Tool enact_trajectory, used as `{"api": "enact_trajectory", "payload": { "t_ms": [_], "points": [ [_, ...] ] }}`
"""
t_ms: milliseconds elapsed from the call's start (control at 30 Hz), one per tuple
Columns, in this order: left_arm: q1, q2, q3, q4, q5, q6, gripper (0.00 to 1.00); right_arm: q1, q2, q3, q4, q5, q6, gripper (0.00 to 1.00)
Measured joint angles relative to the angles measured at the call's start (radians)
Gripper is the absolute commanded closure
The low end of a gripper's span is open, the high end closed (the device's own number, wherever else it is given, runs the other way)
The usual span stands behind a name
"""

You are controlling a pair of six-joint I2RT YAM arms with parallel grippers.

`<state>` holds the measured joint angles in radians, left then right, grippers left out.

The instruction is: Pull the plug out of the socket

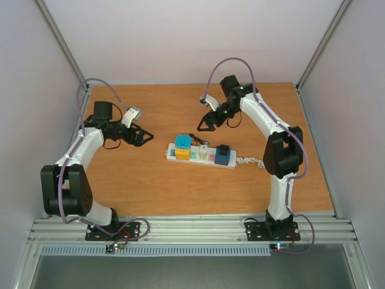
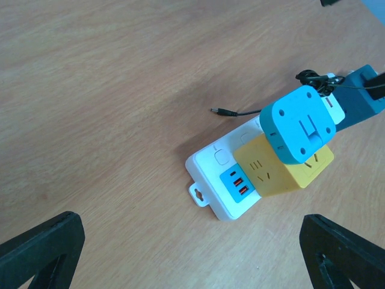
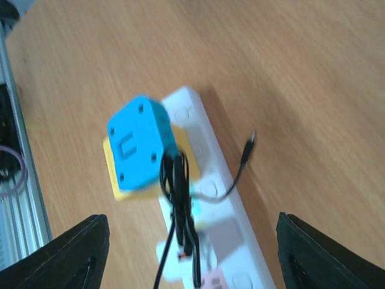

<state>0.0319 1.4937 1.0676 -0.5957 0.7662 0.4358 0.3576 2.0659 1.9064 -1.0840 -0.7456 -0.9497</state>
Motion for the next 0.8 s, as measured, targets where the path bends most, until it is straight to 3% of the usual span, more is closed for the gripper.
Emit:
{"api": "enact_trajectory", "payload": {
  "t_ms": [267,800],
  "points": [
    [-0.074,0.003,0.0,0.004,-0.007,0.021,0.01,-0.01,-0.164,-0.233,-0.014,0.069,-0.073,0.39],
    [-0.119,0.061,0.0,0.039,0.014,0.026,0.11,0.057,-0.16,-0.352,0.137,0.192,-0.071,0.61]
  ]
}}
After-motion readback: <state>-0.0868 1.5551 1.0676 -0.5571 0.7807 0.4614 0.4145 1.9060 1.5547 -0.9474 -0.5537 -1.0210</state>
